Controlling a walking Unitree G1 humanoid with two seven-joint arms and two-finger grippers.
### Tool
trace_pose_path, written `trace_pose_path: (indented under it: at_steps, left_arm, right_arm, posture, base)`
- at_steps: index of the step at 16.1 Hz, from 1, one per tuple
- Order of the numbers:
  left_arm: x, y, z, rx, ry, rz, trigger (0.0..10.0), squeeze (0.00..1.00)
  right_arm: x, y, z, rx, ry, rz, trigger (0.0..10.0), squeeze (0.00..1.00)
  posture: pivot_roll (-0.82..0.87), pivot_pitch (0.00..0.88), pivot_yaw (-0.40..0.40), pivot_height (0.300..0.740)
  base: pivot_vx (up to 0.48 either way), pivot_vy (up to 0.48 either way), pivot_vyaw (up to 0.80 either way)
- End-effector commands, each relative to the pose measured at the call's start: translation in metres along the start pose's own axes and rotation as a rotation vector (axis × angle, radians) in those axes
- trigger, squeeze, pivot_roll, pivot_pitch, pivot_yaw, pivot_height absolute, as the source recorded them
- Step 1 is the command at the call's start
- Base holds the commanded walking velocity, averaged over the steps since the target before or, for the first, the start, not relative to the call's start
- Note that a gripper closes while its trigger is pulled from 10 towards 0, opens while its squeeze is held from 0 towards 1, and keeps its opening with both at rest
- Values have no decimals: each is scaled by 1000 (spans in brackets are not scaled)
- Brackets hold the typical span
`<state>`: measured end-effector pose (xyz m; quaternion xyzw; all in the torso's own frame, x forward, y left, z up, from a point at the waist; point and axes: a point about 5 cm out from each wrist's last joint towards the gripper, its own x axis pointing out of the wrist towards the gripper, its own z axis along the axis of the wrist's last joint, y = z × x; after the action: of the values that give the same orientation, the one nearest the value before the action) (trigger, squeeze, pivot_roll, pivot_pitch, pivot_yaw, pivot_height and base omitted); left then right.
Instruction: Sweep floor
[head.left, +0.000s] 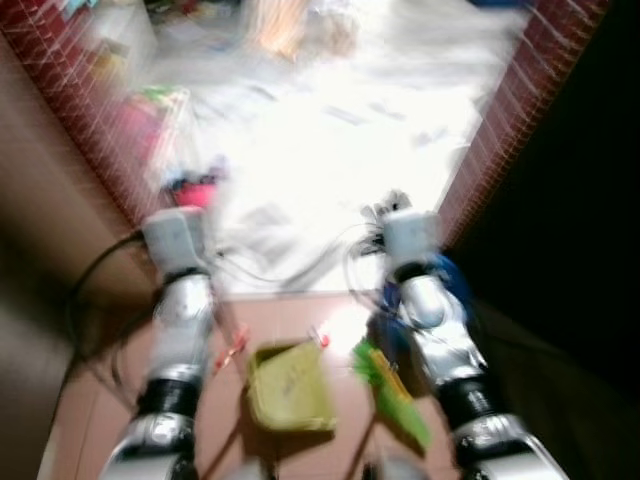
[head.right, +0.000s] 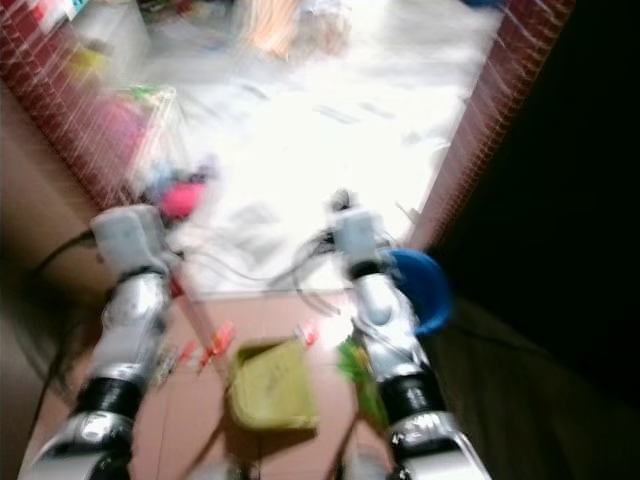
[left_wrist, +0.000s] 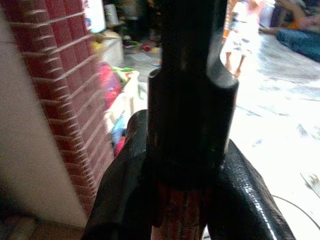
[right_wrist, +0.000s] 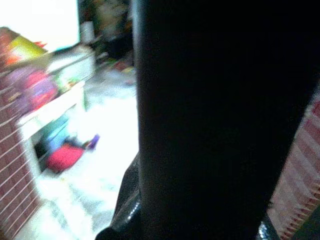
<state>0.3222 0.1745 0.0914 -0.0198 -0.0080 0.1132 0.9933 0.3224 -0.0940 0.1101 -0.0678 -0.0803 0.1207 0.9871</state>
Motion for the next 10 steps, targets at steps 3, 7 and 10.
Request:
trace_pose_path:
  at_steps: [3, 7, 10]
  left_arm:
    - [4, -21, 20, 0, -90, -63, 10000, 0]
    - [3, -23, 19, 16, -83, -67, 10000, 0]
    - [2, -22, 27, 54, -140, -59, 10000, 0]
  right_arm:
    - [1, -12, 8, 0, -54, -35, 10000, 0]
    - [1, -12, 8, 1, -52, -33, 10000, 0]
    - [0, -11, 6, 5, -47, -25, 10000, 0]
  posture:
    - [-49, 0, 39, 740]
    - [-49, 0, 39, 740]
    - [-43, 0, 33, 740]
  base:
    - [0, 305, 0]
    - [0, 0, 0]
    - [0, 0, 0]
